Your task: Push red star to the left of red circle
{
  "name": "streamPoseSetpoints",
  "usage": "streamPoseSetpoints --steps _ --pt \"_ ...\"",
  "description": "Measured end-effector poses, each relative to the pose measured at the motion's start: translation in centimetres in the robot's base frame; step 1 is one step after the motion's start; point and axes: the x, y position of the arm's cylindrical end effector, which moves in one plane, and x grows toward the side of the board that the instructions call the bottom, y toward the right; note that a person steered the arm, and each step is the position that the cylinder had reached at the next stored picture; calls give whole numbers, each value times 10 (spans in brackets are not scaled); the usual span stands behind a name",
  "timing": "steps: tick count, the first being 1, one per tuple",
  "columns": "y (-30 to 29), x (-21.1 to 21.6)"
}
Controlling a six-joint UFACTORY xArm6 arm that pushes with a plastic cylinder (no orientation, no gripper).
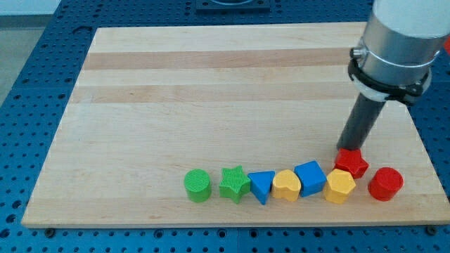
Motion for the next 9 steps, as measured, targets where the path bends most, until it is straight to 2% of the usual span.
streamPoseSetpoints --steps 3,5,7,9 --pt "13 6" --pt "-14 -60" --pt "-67 -37" --pt "-41 -31"
